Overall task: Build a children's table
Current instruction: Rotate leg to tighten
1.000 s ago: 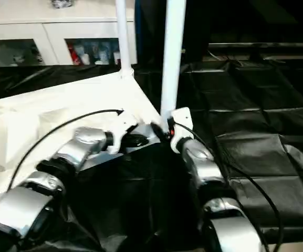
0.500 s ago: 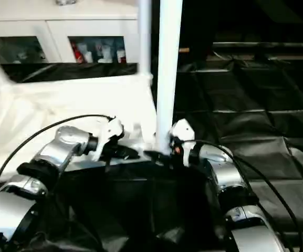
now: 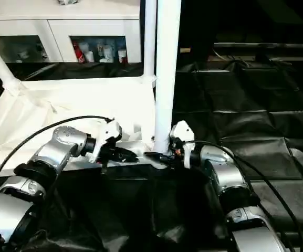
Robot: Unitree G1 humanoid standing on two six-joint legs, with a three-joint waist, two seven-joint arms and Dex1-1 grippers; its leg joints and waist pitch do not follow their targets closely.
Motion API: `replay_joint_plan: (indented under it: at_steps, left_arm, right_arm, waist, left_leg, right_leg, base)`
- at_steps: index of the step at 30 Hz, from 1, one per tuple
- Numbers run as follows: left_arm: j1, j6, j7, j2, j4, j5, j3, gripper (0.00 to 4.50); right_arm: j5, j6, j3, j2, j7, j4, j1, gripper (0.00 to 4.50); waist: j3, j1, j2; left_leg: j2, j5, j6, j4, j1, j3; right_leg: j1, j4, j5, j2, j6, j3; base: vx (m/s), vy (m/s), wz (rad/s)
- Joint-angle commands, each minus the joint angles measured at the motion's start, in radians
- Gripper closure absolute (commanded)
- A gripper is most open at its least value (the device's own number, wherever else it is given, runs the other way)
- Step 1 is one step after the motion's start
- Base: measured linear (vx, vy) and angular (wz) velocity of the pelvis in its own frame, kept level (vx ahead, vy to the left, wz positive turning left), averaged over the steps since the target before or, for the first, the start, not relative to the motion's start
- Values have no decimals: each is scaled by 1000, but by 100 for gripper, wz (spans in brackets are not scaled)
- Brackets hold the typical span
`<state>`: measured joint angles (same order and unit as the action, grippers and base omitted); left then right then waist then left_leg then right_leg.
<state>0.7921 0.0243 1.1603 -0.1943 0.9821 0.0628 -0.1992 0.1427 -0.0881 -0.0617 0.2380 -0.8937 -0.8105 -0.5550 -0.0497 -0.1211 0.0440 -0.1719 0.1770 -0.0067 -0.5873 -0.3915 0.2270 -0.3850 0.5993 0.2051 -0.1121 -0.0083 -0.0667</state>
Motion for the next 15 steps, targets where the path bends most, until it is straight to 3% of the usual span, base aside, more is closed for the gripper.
replay_joint_plan:
  at_steps: [1,4,8,10,11,14,15]
  left_arm:
    - [16,-10,-68,23,19,-17,29,450]
    - [40,-22,-202,61,51,-4,43,450]
    - [78,-36,-377,122,94,8,58,450]
    - [86,-39,-395,137,101,9,56,450]
    - [89,-38,-398,145,103,10,55,450]
    - [95,-31,-400,157,111,12,51,450]
    - [97,-25,-395,156,115,11,49,450]
  right_arm:
    - [-46,37,-5,-10,95,-68,14,183]
    - [-63,50,28,-63,314,-124,0,183]
    - [-59,91,66,-151,546,-173,-38,183]
    - [-57,97,73,-178,588,-187,-54,183]
    - [-59,99,68,-194,595,-193,-63,183]
    - [-90,64,29,-219,566,-196,-80,183]
    - [-91,46,27,-222,545,-192,-83,148]
  waist:
    - [56,2,-19]
    - [52,12,-22]
    - [54,20,-16]
    - [56,20,-17]
    - [57,19,-11]
    - [58,22,-12]
    - [58,22,-12]
  left_leg:
    - [-75,271,16,84,33,-44]
    - [-73,324,-17,92,36,-51]
    - [-71,325,-33,95,38,-51]
    - [-69,318,-31,94,39,-50]
    - [-69,312,-26,93,36,-49]
    - [-67,296,-13,91,33,-48]
    - [-67,298,-10,91,32,-47]
  right_leg:
    - [24,-73,246,-71,-237,41]
    - [20,-84,333,-73,-203,44]
    - [15,-84,300,-68,-189,47]
    - [17,-84,270,-67,-191,46]
    - [18,-82,246,-67,-192,46]
    - [22,-77,191,-64,-201,44]
    - [23,-77,189,-64,-201,44]
  base:
    - [0,0,0]
    - [0,0,0]
    - [0,0,0]
    - [0,0,0]
    - [0,0,0]
    - [0,0,0]
    - [0,0,0]
